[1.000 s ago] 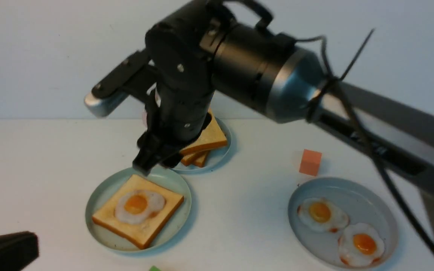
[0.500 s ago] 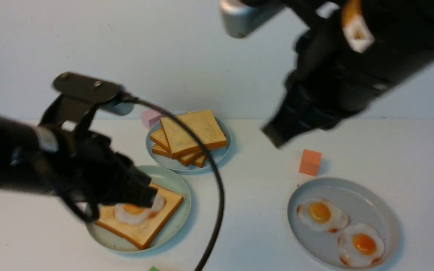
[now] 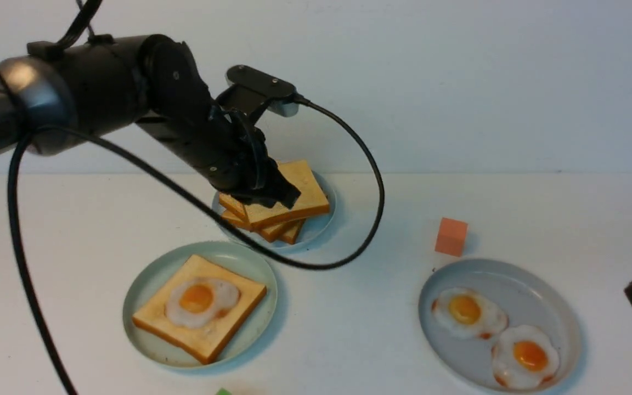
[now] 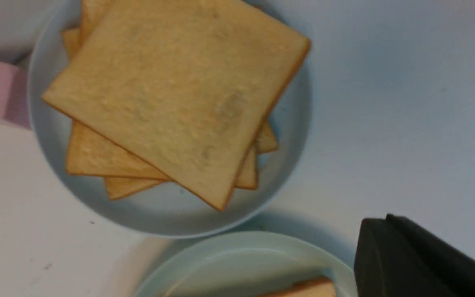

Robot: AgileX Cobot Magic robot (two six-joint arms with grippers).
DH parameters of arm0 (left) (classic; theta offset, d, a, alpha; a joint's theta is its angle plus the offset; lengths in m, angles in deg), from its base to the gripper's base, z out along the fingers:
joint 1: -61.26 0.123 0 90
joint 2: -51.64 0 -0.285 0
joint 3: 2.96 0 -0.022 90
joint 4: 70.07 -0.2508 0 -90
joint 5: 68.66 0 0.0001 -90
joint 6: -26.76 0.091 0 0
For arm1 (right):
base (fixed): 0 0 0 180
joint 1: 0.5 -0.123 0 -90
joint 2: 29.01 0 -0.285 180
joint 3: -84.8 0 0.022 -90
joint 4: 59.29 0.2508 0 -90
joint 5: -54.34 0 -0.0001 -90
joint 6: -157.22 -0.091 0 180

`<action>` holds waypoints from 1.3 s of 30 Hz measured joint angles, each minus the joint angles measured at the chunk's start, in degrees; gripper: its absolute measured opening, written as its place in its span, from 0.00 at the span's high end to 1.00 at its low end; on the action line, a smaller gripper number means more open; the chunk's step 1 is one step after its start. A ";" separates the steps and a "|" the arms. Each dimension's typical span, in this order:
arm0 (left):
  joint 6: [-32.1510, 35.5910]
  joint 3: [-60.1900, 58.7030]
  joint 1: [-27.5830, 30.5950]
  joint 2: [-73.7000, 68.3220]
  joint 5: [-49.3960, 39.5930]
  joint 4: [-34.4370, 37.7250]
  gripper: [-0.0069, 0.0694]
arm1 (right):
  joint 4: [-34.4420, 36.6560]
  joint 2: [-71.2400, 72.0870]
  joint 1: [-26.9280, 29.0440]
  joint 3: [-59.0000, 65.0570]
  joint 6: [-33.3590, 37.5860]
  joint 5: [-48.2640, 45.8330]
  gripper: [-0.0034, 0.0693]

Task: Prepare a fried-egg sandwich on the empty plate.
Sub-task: Use the left arm to grab a slice of bread

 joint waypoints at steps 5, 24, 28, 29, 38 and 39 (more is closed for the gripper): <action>6.92 2.91 1.83 -4.84 0.34 -0.17 0.78 | 0.44 0.84 0.00 0.05 0.00 0.61 0.95; 21.27 3.60 1.77 -14.22 10.23 -0.16 0.56 | 0.69 0.28 0.00 0.11 -0.05 1.40 0.94; 21.41 3.60 1.82 -14.28 10.41 -0.18 0.74 | 0.76 0.28 0.00 0.11 -0.05 1.40 0.94; 21.53 3.60 1.76 -14.28 10.41 -0.23 0.81 | 0.76 0.28 0.00 0.11 -0.05 1.40 0.94; 21.36 3.43 1.76 -12.25 10.20 -0.56 0.91 | 1.07 0.28 0.00 0.11 -0.05 1.40 0.93; 21.02 3.43 1.76 -11.45 9.97 -0.46 0.91 | 1.07 0.28 0.00 0.11 -0.05 1.40 0.93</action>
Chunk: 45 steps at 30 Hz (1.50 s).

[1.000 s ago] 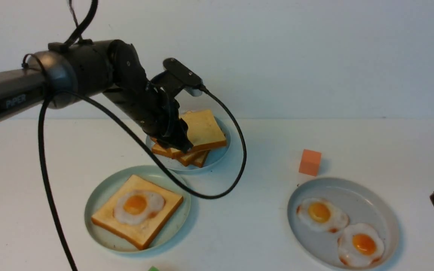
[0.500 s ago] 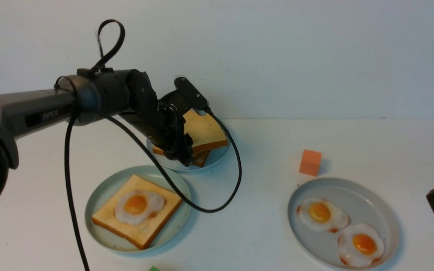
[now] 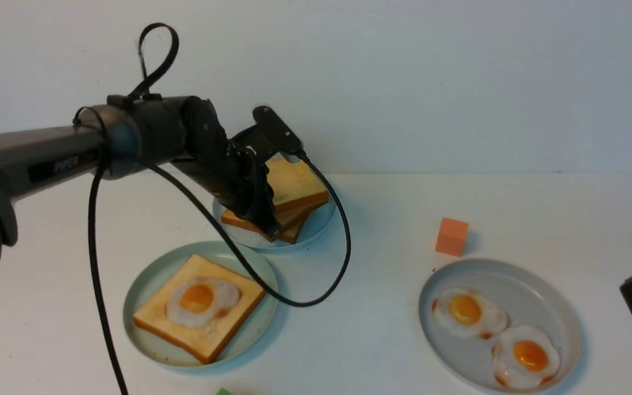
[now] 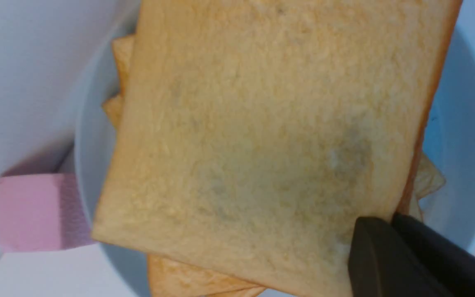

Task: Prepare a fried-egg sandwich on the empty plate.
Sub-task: Use the left arm to grab a slice of bread, then use the left arm to place a slice of bread on the fried egg in the middle

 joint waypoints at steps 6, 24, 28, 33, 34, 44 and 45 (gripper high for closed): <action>-3.80 -0.19 0.00 6.66 -3.66 0.34 0.91 | -0.05 0.00 0.00 0.00 0.05 0.00 0.93; -40.93 -35.39 -8.15 31.15 -2.74 -21.55 0.92 | -2.59 0.52 0.00 0.00 0.40 8.92 0.92; -46.27 -37.73 -9.09 31.15 -1.13 -26.38 0.92 | -2.65 1.35 0.00 0.00 0.40 11.07 0.91; -48.23 -38.10 -9.16 30.45 0.16 -28.31 0.92 | -2.65 1.63 0.00 0.00 0.40 11.35 0.91; -48.50 -38.10 -9.16 29.73 0.25 -28.12 0.92 | -2.65 1.62 0.00 0.00 0.40 11.40 0.91; -48.58 -38.11 -9.16 27.00 0.26 -24.73 0.86 | -3.07 1.62 0.00 0.00 0.40 11.40 0.91; -48.58 -38.11 -9.16 26.99 0.26 -24.62 0.85 | -3.07 1.62 0.00 0.00 0.40 11.40 0.91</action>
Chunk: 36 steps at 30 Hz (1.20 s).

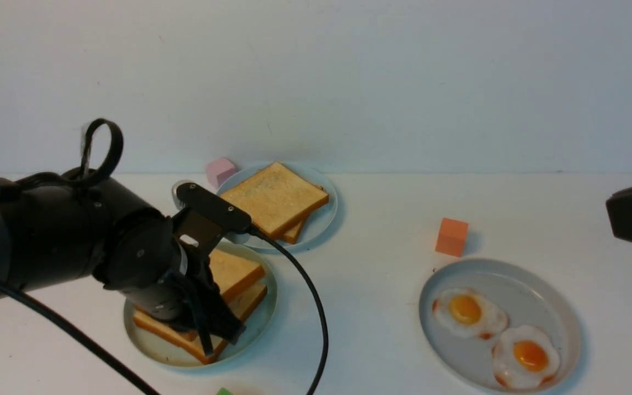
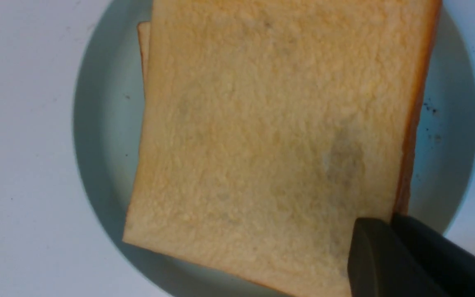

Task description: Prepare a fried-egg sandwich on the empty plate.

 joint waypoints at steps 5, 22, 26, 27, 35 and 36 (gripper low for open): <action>0.00 0.00 0.00 -0.20 0.07 1.13 0.64 | 0.00 0.00 0.00 0.00 0.00 0.00 0.91; 2.37 -4.28 -4.07 37.26 3.65 15.51 0.87 | 0.82 9.83 0.00 0.32 -2.83 -0.65 0.90; 2.43 -14.02 -5.11 54.85 8.75 17.85 0.93 | 0.82 14.38 0.00 2.48 -4.83 -2.11 0.90; 2.43 -17.65 -5.11 58.64 10.28 18.89 0.93 | 0.86 15.42 0.00 3.15 -5.20 -2.17 0.90; 2.43 -35.46 -5.11 81.62 19.93 22.18 0.93 | 1.51 17.44 0.00 7.33 -8.39 -2.95 0.90; 2.43 -38.17 -5.11 85.15 21.14 22.34 0.93 | 1.70 17.44 0.00 7.80 -8.60 -3.48 0.90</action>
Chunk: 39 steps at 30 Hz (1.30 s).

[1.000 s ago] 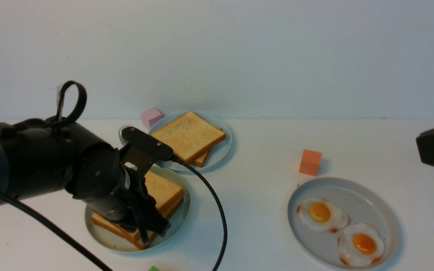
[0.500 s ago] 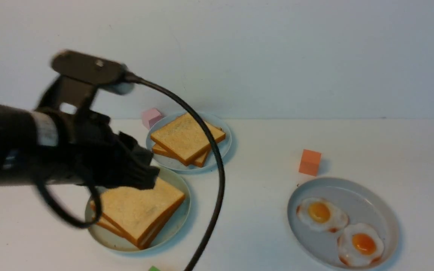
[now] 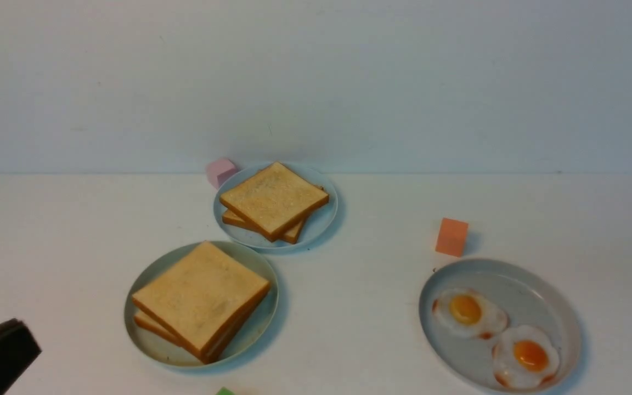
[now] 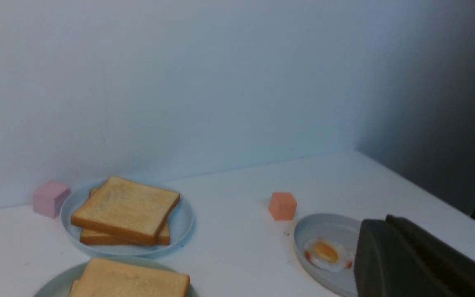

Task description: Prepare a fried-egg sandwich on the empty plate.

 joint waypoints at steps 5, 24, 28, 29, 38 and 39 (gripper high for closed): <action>0.00 -5.71 0.00 5.53 0.60 0.13 0.93 | 0.12 0.00 0.00 0.97 -0.38 -0.64 0.90; -0.06 -11.44 0.00 5.70 -2.57 0.25 0.93 | 3.64 4.55 22.03 12.43 5.25 4.10 0.97; -0.06 -11.46 0.00 5.70 -2.73 0.25 0.93 | 11.38 11.76 36.14 26.30 18.74 17.00 0.97; -0.06 -11.46 0.00 5.70 -2.73 0.25 0.93 | 13.78 14.50 39.28 30.42 22.23 20.65 0.97; -0.06 -11.53 0.00 5.70 -2.86 0.29 0.92 | 23.29 28.59 51.98 55.41 35.86 34.54 0.97; -0.06 -11.57 0.00 5.70 -2.86 0.29 0.92 | 23.16 30.47 52.14 57.79 36.14 35.17 0.97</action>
